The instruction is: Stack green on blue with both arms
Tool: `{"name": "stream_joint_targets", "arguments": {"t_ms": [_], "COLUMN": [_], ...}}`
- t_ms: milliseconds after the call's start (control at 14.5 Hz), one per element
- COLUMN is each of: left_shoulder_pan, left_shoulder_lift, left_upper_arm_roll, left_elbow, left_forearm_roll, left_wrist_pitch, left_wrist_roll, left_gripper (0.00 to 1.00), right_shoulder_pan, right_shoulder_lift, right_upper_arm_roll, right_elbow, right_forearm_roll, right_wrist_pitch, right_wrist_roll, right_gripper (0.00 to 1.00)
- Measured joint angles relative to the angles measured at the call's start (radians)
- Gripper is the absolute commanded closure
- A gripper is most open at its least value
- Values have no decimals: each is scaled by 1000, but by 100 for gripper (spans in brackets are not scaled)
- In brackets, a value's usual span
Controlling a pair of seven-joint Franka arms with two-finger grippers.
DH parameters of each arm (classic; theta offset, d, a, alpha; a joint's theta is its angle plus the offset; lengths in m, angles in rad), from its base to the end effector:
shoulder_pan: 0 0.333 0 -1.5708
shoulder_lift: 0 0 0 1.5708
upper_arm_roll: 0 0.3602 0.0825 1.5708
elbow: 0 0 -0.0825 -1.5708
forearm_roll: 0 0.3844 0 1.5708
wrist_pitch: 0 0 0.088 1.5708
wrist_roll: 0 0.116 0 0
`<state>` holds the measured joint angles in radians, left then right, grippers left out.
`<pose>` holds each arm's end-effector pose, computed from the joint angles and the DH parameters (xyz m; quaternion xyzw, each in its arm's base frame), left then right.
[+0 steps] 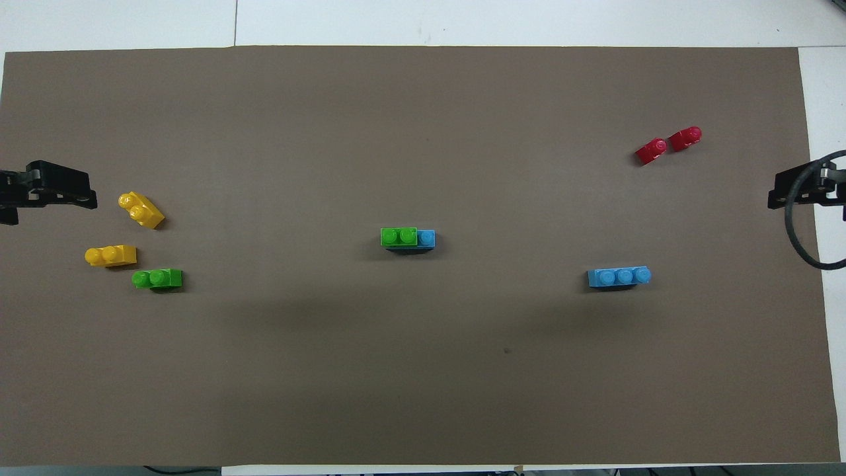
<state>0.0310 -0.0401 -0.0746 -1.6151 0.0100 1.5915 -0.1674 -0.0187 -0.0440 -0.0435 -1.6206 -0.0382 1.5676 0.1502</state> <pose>0.5422 -0.0235 0.6625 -0.9980 -0.0618 -0.0088 0.0056 0.5371 -0.0385 0.6600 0.9942 -0.1059 -0.0037 0.0183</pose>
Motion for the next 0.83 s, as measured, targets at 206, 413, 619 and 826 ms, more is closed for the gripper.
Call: {"name": "stream_joint_targets", "arguments": {"t_ms": [206,413,619,826], "left_shoulder_pan": [0,0,0,0], "left_shoulder_lift": [0,0,0,0], "left_upper_arm_roll": [-2,-2,-2,-2], "left_elbow": [1,1,2,3], "left_forearm_roll": [-1,-1,-1,-2], "left_wrist_pitch": [-1,-2,-2,-2], "left_wrist_roll": [0,0,0,1], "left_gripper": [0,0,0,0], "right_shoulder_pan": [0,1,1,2], "right_shoulder_lift": [0,0,0,-1], "right_upper_arm_roll": [1,3,4,4], "right_elbow": [-2,-6,-7,-7], "right_forearm_roll": [3,11,16,18], "right_wrist_pitch": [-3,-18,-31,-32], "right_wrist_roll": [0,0,0,0], "right_gripper": [7,8,8,8]}}
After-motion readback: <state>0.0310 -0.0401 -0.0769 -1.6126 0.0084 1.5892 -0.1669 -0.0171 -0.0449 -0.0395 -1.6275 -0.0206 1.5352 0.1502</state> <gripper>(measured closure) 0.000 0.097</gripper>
